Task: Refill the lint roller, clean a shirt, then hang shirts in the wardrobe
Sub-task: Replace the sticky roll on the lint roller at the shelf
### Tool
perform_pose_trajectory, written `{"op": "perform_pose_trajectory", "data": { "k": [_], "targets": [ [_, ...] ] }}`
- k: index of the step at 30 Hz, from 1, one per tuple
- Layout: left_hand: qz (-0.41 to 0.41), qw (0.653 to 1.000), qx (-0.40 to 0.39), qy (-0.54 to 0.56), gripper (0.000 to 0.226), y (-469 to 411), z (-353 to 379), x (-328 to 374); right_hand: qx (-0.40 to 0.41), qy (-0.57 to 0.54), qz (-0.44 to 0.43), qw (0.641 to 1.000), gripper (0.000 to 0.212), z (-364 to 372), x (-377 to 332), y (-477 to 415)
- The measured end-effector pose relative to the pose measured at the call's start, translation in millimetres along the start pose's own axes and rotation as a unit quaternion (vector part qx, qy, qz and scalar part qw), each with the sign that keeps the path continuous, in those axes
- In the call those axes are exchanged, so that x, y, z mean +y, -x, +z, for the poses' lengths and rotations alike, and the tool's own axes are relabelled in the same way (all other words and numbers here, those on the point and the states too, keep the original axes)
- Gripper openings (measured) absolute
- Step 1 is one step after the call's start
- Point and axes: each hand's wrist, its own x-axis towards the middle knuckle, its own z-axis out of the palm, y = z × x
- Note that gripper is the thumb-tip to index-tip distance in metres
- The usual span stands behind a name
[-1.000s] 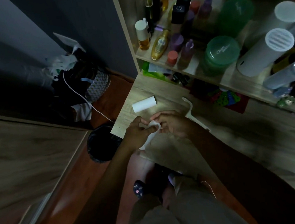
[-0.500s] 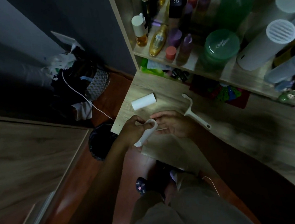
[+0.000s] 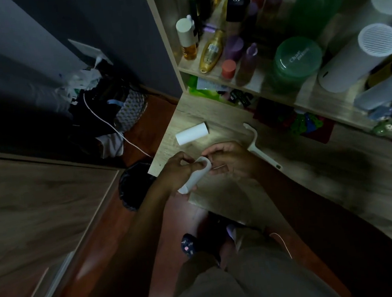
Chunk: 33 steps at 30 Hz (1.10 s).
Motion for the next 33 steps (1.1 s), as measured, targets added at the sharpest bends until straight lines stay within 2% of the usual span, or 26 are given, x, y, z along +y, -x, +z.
{"op": "perform_pose_trajectory", "data": {
  "k": [16, 24, 30, 33],
  "targets": [
    [0.008, 0.999, 0.004, -0.048, 0.048, -6.9, -0.4, -12.5, -0.021, 0.015, 0.044, 0.999, 0.020, 0.3, 5.1, -1.0],
    [-0.005, 1.000, -0.002, -0.019, 0.048, -2.1, -3.1, -8.3, -0.013, 0.020, 0.017, 1.000, 0.020, 1.0, 9.1, 2.9],
    [-0.011, 0.999, -0.004, -0.041, 0.046, -2.2, -2.2, -10.0, -0.024, 0.036, 0.004, 0.999, 0.032, 4.1, 6.2, 4.0],
    [-0.017, 1.000, -0.022, -0.005, 0.046, 3.1, 0.8, -5.3, -0.022, 0.042, -0.005, 0.999, 0.031, 6.6, 2.4, 5.7]
  ]
}}
